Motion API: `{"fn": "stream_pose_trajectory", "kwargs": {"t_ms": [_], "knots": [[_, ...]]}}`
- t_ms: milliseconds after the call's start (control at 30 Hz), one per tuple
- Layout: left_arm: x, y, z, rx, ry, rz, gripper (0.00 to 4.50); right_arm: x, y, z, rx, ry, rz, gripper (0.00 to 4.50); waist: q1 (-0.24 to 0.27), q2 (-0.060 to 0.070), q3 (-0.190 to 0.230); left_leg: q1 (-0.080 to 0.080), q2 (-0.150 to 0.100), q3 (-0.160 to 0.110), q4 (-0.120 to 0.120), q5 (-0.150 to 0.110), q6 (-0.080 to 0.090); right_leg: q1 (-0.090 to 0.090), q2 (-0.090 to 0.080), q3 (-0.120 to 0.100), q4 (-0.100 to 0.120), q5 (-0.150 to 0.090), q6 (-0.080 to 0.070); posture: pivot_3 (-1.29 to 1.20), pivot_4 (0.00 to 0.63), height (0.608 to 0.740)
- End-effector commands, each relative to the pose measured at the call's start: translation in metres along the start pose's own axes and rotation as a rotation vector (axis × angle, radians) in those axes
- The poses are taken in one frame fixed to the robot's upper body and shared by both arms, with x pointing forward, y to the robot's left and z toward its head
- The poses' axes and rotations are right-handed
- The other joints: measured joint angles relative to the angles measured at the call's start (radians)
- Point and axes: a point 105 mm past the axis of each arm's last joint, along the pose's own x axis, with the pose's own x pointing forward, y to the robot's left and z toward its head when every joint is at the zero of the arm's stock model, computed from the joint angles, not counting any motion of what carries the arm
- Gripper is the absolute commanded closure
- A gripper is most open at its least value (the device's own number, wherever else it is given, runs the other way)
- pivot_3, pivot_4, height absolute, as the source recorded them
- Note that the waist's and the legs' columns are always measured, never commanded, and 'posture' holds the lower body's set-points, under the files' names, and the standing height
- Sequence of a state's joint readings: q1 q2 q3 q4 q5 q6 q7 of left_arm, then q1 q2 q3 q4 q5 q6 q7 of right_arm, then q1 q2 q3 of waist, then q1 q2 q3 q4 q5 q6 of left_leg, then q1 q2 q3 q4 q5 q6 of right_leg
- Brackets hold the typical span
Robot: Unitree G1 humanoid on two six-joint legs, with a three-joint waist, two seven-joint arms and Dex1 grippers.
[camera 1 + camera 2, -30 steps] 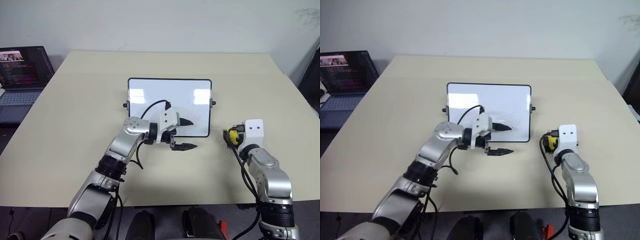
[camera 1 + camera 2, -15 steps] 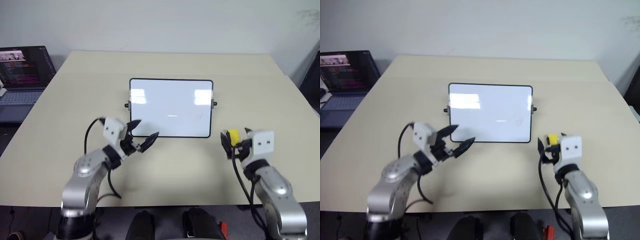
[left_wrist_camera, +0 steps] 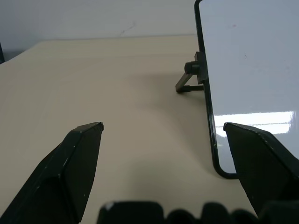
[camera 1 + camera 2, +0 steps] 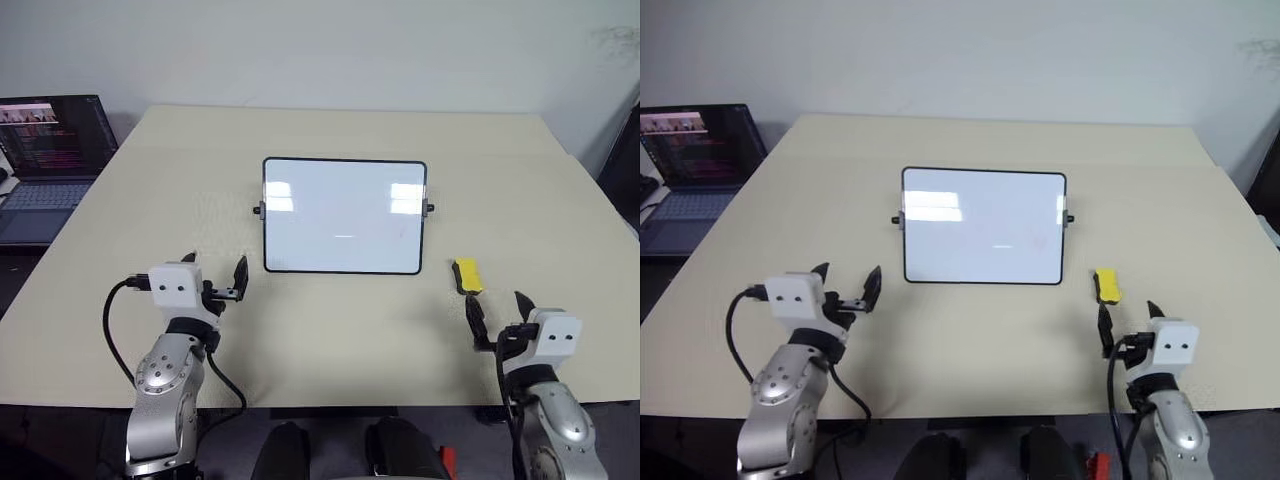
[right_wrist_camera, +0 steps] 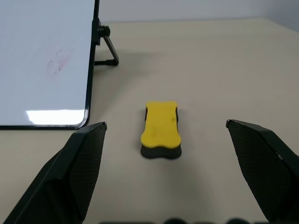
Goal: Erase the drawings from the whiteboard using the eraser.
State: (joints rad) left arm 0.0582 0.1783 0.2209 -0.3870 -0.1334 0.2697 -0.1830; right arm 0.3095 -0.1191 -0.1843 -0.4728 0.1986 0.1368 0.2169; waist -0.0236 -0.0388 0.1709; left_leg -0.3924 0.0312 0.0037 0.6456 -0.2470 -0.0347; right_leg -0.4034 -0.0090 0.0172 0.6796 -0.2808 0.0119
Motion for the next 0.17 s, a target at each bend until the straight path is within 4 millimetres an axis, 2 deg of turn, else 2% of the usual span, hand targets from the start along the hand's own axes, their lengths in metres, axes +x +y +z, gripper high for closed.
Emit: {"fn": "stream_pose_trajectory", "kwargs": {"t_ms": [33,167], "knots": [[-0.008,0.001,0.002,0.012,-0.014,0.018,0.0,-0.002,-0.002,0.012,-0.022,-0.047,-0.01,0.03,0.0,0.0,0.0,0.0,0.0,0.0,0.0,0.0,0.0,0.0,0.0,0.0,0.0,0.0,0.0,0.0,0.15,0.74],[-0.018,-0.004,-0.005,-0.016,0.032,0.014,0.0,-0.004,0.003,0.015,-0.039,-0.035,0.023,0.03,-0.002,0.0,0.0,-0.001,0.001,-0.001,-0.001,-0.001,-0.002,-0.001,0.0,0.0,0.0,-0.001,-0.001,0.0,0.15,0.74]]}}
